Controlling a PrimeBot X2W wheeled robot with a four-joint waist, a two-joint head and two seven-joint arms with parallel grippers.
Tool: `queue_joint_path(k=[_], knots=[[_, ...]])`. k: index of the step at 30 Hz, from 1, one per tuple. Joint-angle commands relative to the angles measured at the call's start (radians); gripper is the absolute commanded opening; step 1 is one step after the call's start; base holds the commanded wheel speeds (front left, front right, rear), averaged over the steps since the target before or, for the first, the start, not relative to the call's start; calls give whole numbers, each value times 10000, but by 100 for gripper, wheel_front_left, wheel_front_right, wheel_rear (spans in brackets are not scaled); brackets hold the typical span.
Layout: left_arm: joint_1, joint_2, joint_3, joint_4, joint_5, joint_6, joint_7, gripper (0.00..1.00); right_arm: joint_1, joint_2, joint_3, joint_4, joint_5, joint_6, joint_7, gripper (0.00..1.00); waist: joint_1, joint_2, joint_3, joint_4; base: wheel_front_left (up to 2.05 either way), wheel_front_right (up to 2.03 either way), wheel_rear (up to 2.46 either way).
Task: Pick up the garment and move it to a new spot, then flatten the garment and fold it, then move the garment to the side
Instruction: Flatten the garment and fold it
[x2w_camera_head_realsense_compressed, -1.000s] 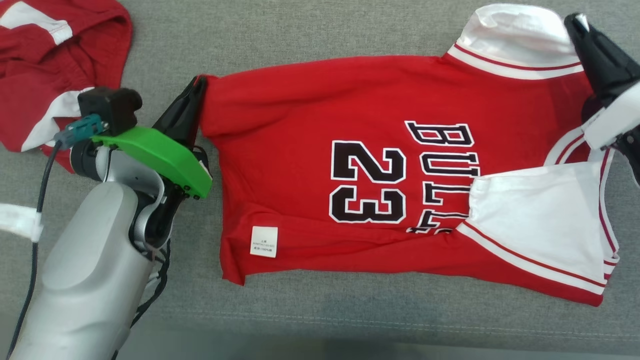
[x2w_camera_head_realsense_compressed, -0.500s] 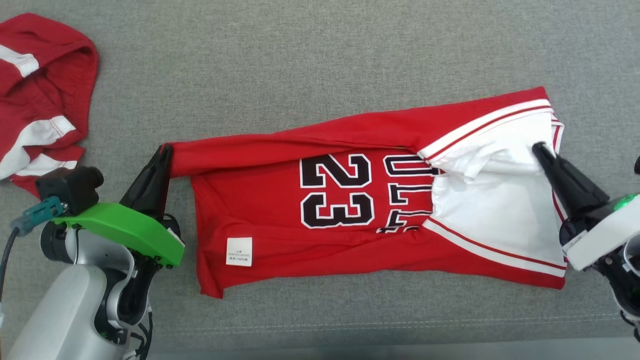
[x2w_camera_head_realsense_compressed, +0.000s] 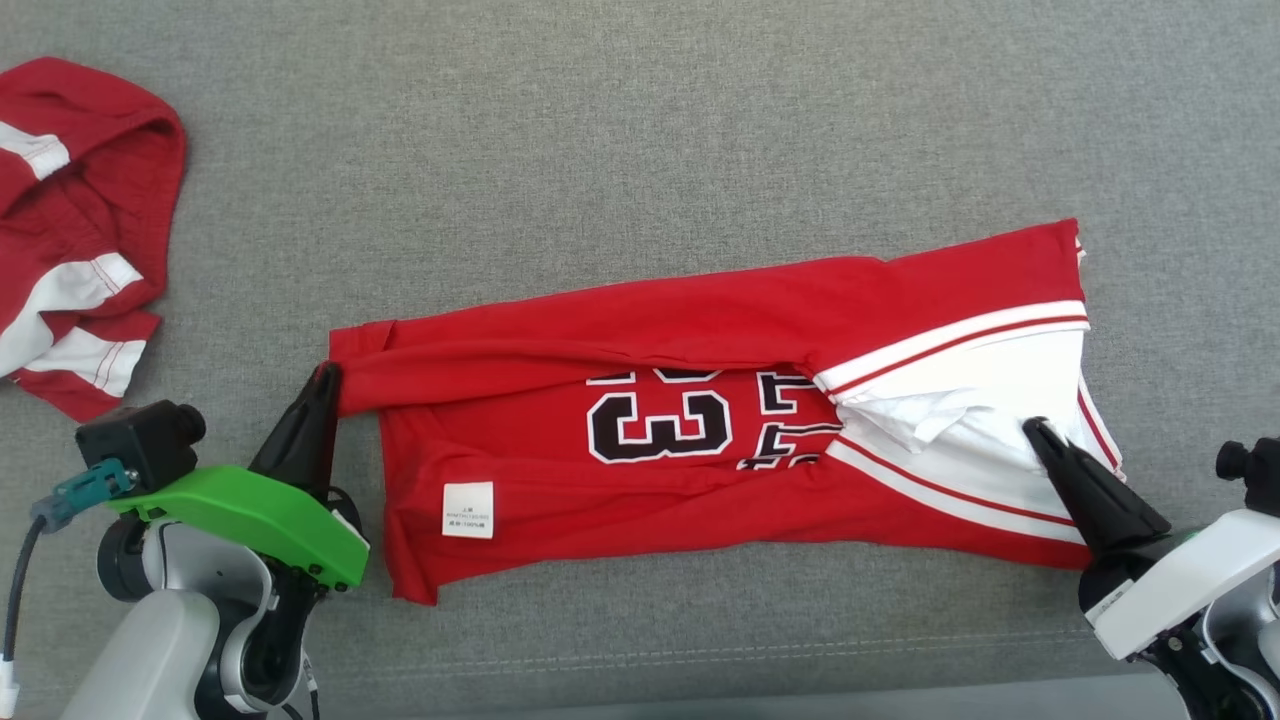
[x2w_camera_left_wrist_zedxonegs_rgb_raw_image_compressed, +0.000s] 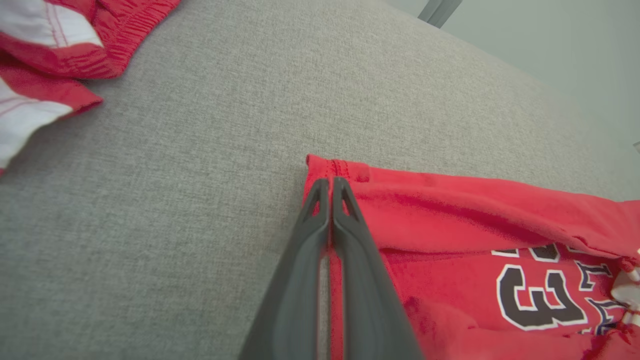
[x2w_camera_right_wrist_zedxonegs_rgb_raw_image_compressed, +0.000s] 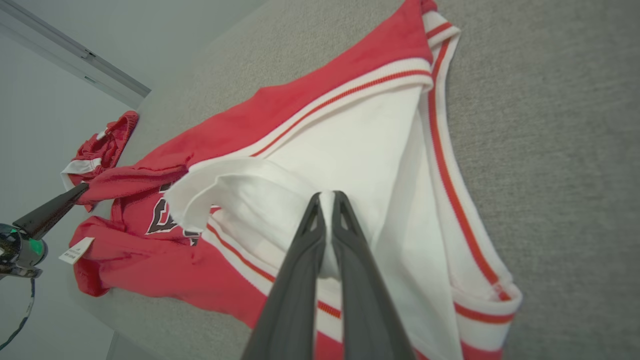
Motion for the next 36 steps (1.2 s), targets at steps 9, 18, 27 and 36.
queue_joint_path(k=[9, 18, 27, 36], knots=[[214, -296, 51, 268, -33, 48, -419, 100, 573, 917, -685, -417, -294, -1, -117, 100, 1, 0, -260, -34, 0, 0, 0], [105, -401, 280, -292, 1120, 951, -1887, 100, 92, 2553, -3003, -349, -2390, 1, -1591, 100, 1, 0, -725, -316, 0, 0, 0], [138, -647, -97, -470, 2359, 1402, -2679, 100, -522, 3720, -3554, 7, -5287, 1, -1584, 100, 1, 0, -1334, -206, 0, 0, 0], [1110, -1002, 34, -177, 3344, 1427, -2970, 100, 42, 4040, -3209, 640, -6948, -1, -1761, 100, 1, 0, -2121, 91, 0, 0, 0]])
